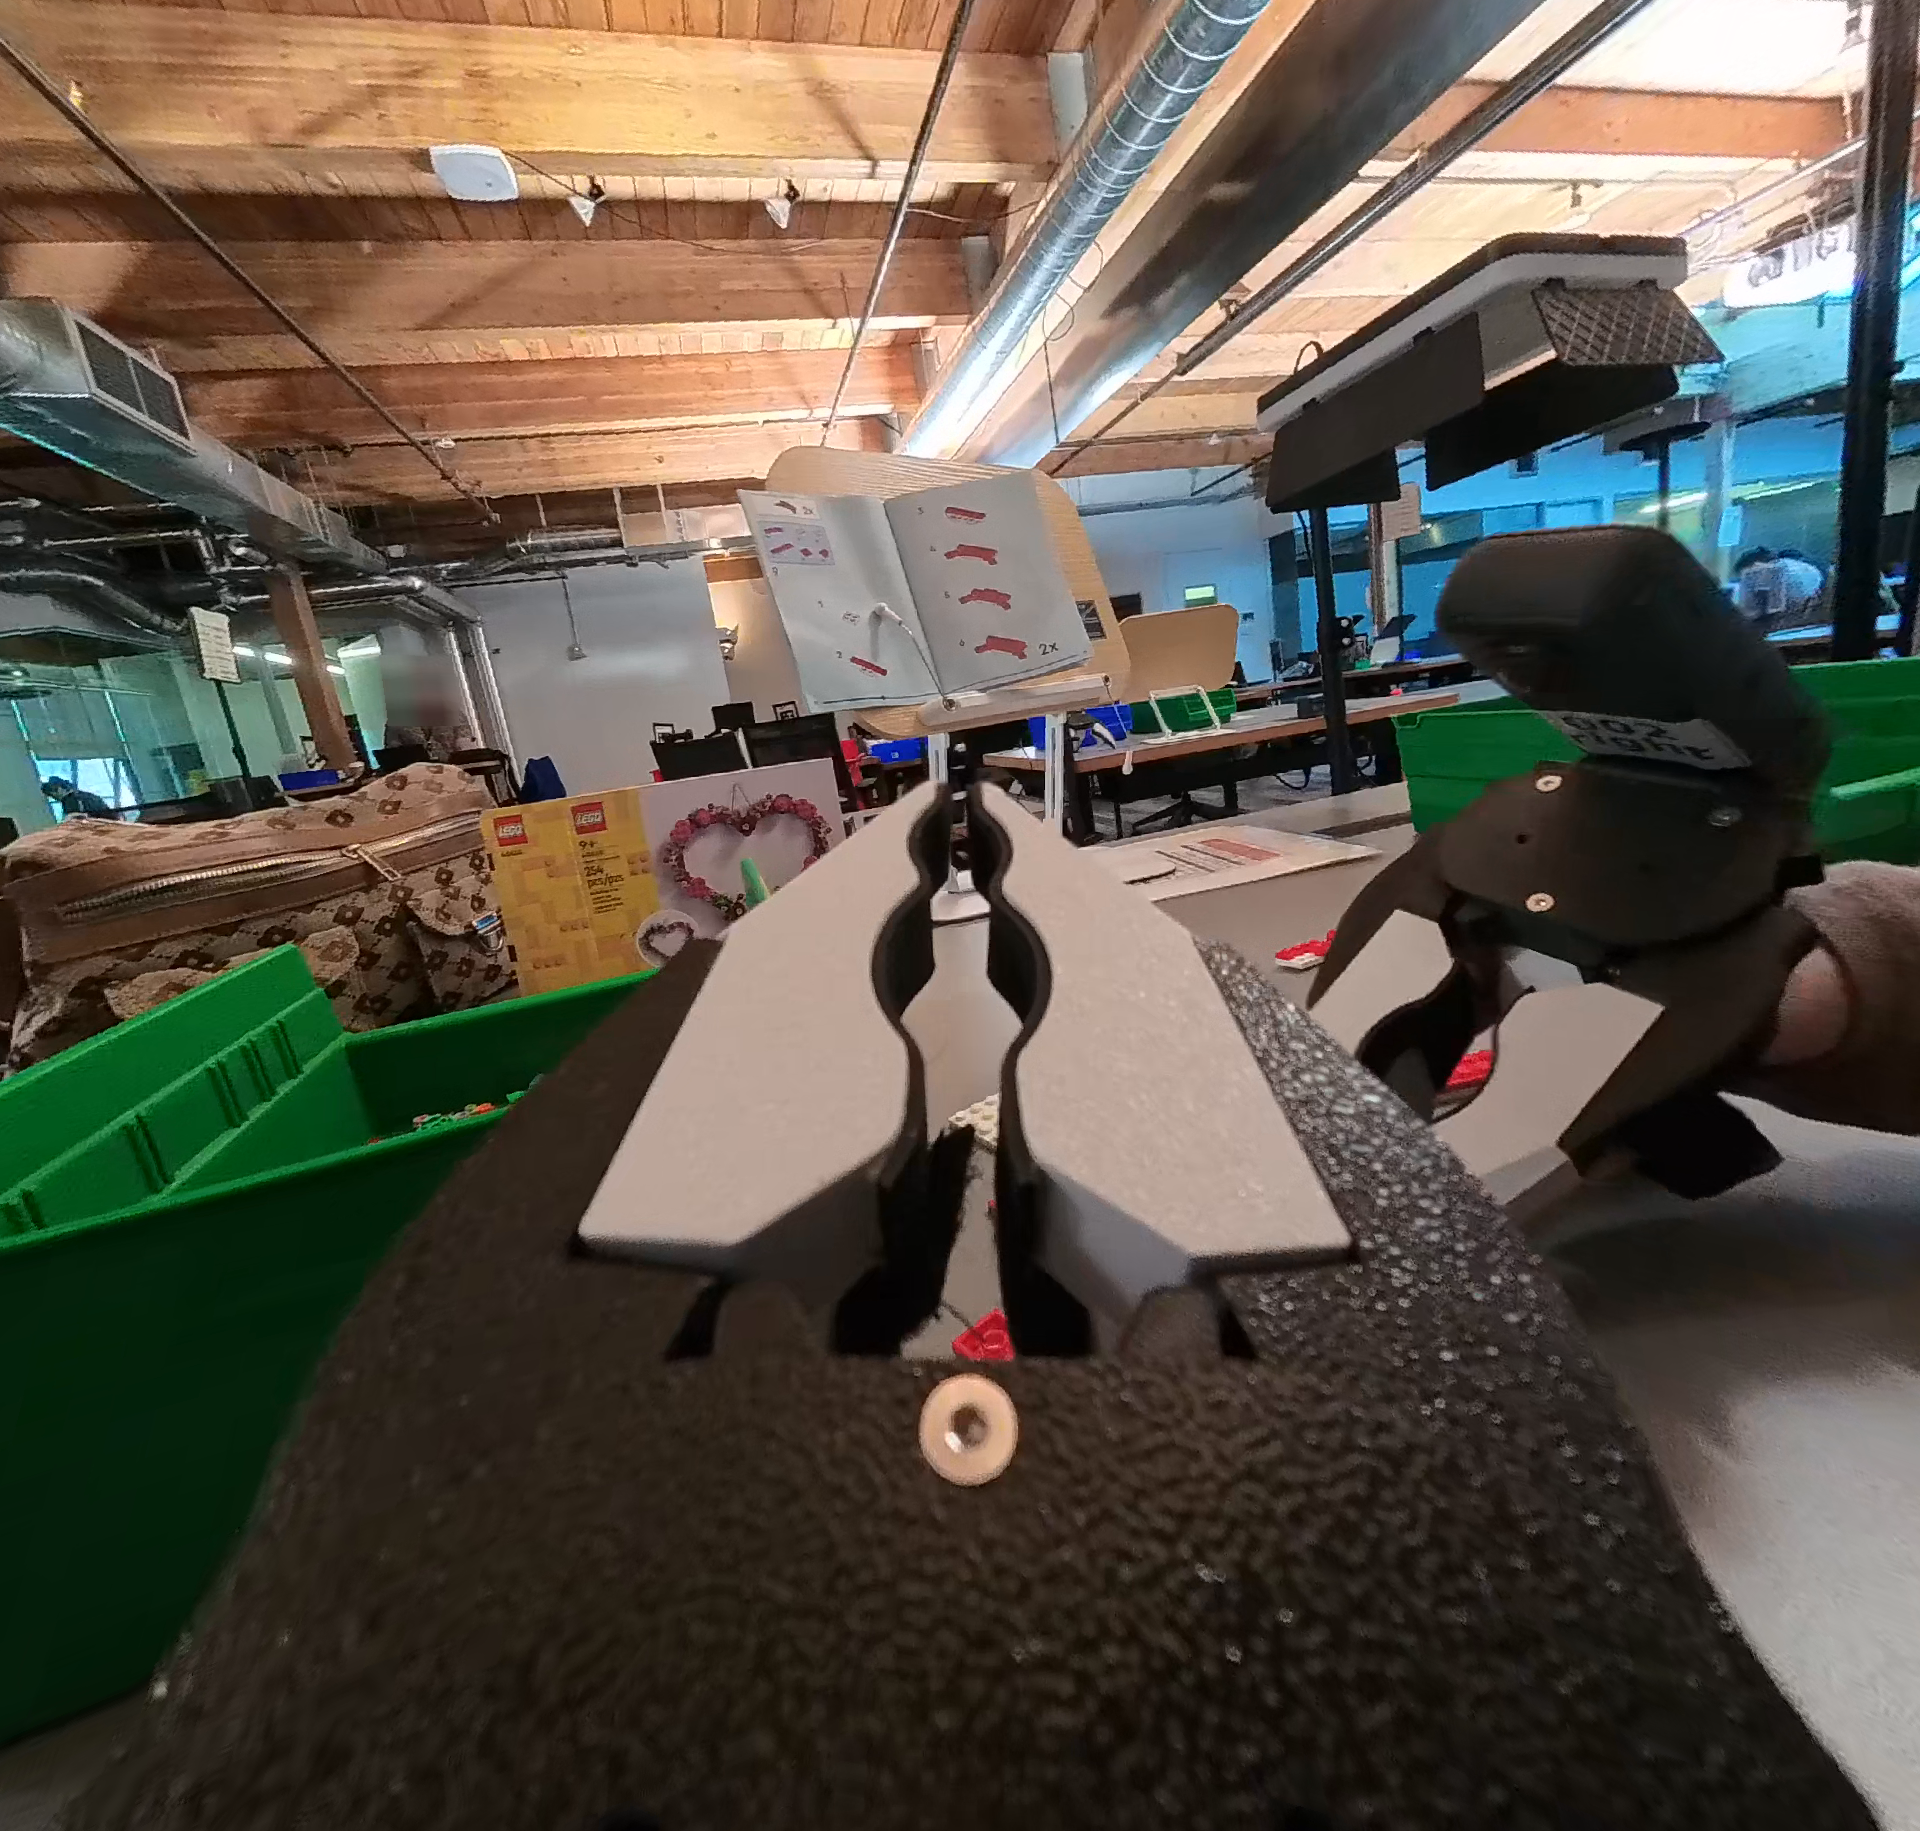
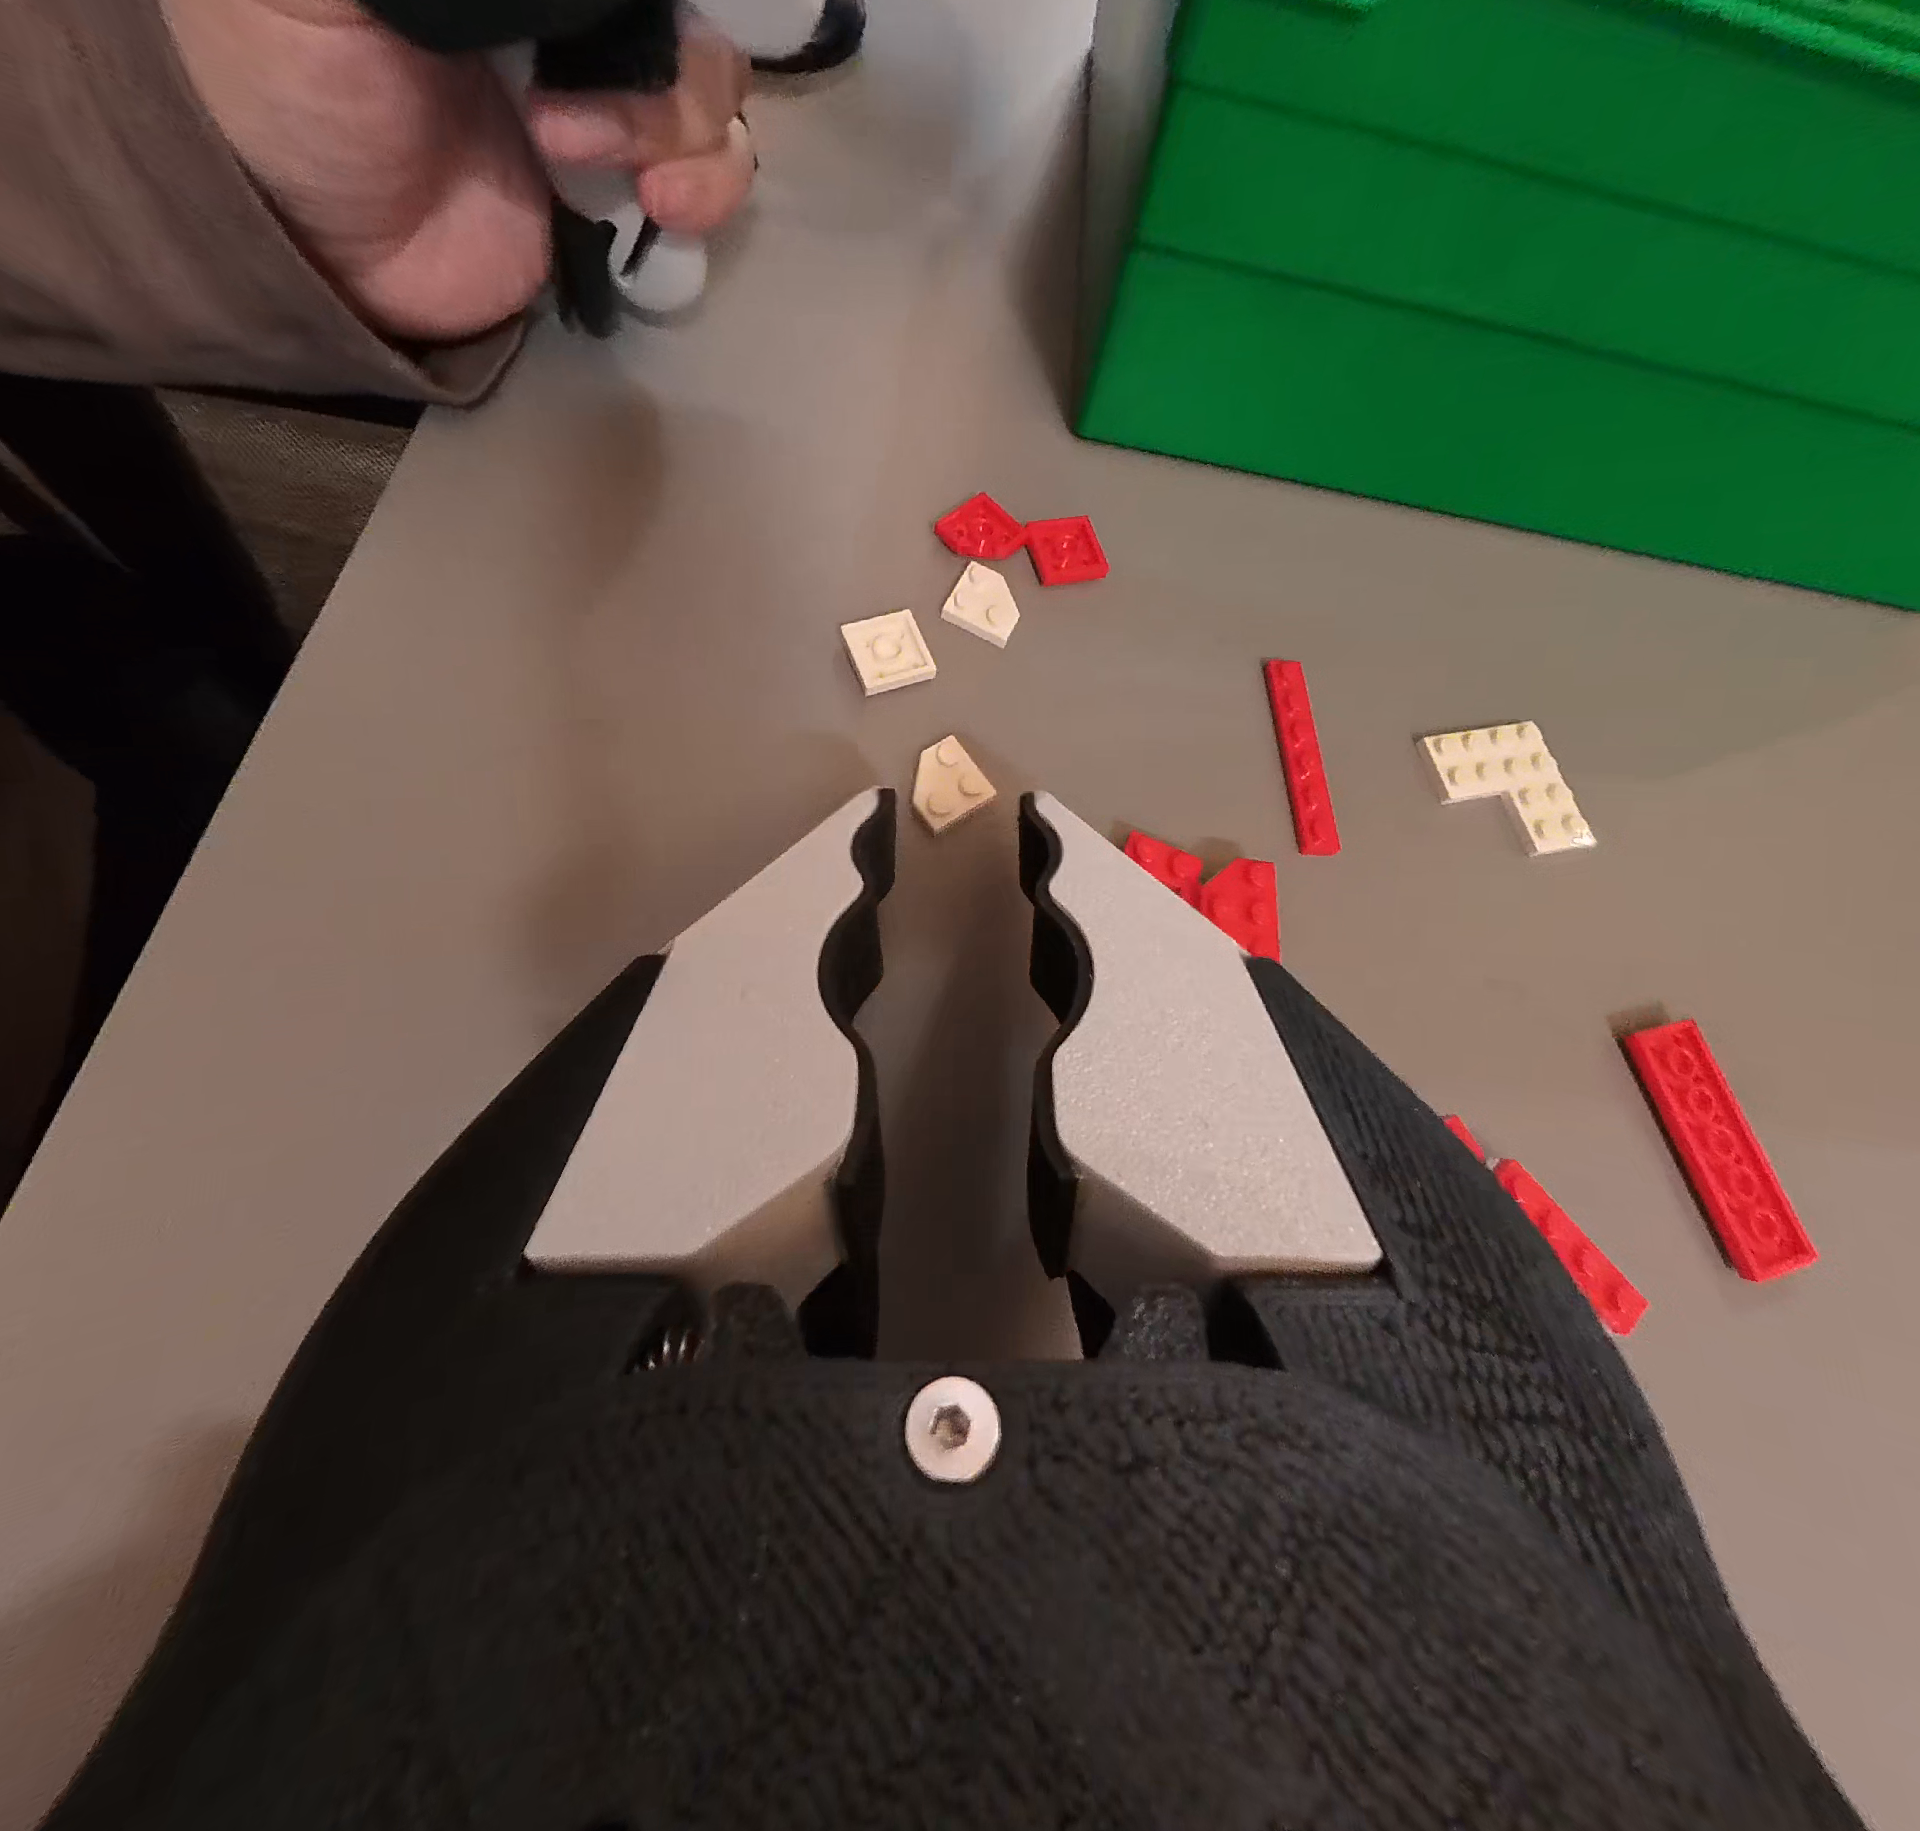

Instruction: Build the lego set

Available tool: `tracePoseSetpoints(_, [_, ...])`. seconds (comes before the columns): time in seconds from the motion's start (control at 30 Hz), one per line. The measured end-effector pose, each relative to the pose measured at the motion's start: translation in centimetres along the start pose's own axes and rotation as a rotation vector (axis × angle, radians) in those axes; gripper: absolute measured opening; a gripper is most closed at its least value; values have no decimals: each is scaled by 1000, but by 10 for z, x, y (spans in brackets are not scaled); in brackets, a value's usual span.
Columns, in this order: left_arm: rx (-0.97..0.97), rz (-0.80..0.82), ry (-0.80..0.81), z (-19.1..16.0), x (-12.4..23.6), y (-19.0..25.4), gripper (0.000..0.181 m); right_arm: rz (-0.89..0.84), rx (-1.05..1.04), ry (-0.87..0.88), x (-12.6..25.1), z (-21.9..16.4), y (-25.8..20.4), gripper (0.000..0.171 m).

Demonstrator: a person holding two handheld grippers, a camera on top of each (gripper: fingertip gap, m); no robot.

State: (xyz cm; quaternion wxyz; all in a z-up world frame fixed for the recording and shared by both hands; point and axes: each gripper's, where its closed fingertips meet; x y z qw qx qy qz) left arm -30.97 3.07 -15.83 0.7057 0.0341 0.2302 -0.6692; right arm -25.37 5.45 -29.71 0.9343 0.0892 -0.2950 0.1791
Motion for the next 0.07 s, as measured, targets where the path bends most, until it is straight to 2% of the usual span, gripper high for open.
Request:
tracePoseSetpoints(0.03, [-4,-2,0,0,0,1,0,-6,-8,-5,-1,0,1,22])
tracePoseSetpoints(0.07, [-7,-4,0,0,0,2,0,-5,-16,-8,-2,0,1,22])
Point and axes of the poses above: each gripper's, where its closed fingertips meet, x back along the fingers, z out of its top, y = z × x across the jaws, and after that the axes turned 7 degrees about -x, right-handed
